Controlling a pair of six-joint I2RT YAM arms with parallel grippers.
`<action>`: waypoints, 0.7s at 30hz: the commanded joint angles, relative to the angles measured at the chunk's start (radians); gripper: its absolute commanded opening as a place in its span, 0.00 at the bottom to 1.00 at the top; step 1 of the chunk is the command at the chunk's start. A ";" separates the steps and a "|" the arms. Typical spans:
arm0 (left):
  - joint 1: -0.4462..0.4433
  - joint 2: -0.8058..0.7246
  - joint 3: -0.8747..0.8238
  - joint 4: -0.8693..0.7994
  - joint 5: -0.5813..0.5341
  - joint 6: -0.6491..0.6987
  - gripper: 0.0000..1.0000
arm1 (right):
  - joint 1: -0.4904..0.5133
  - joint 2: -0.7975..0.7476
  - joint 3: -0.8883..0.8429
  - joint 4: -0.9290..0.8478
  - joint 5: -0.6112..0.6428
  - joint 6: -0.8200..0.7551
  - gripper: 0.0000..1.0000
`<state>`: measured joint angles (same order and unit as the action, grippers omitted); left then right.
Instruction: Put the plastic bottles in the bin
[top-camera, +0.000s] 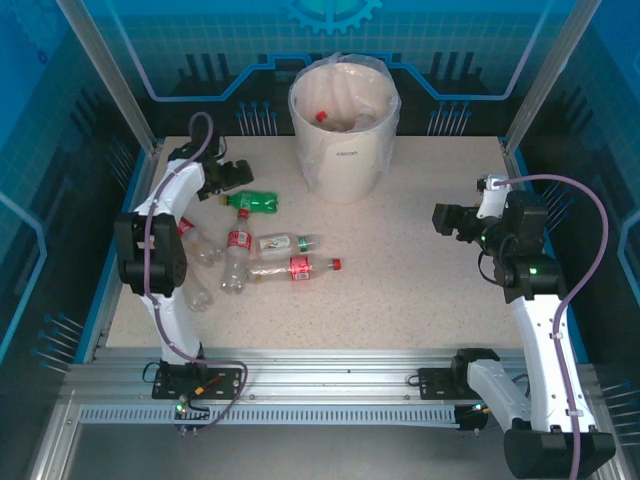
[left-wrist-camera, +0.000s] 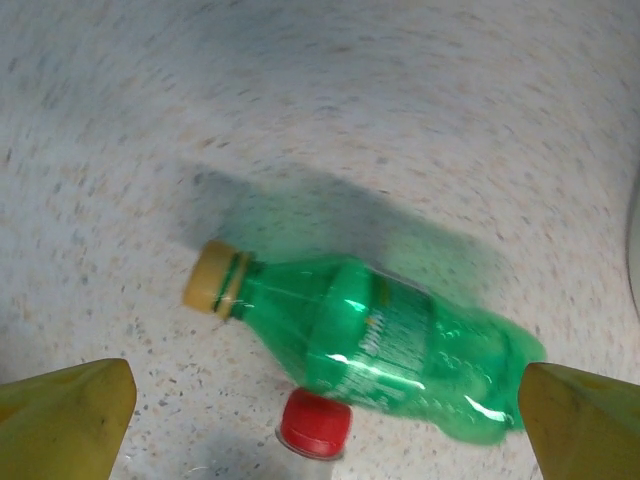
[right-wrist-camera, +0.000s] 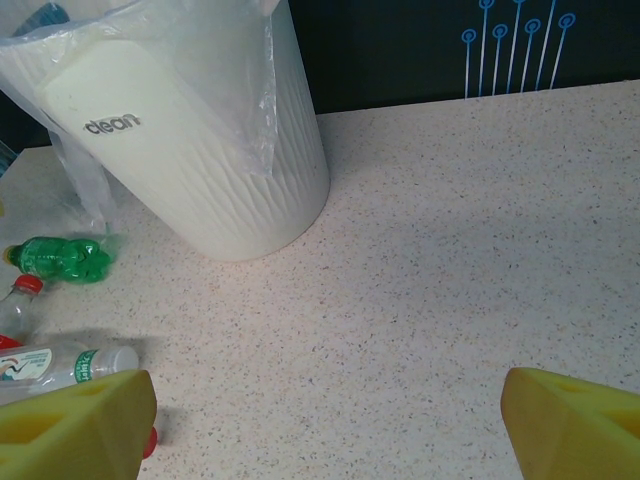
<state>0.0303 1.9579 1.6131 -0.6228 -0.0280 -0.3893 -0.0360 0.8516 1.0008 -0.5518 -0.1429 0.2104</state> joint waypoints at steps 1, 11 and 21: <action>0.003 -0.048 -0.104 0.094 0.051 -0.331 0.99 | -0.019 -0.020 -0.007 0.022 -0.018 0.018 0.90; 0.019 -0.013 -0.205 0.281 0.128 -0.733 0.99 | -0.019 -0.041 -0.037 0.024 -0.009 0.018 0.90; 0.016 0.118 -0.173 0.392 0.206 -0.876 0.95 | -0.021 -0.043 -0.039 0.012 0.013 0.005 0.90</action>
<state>0.0441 2.0422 1.4185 -0.2764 0.1291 -1.1908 -0.0406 0.8219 0.9741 -0.5419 -0.1379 0.2207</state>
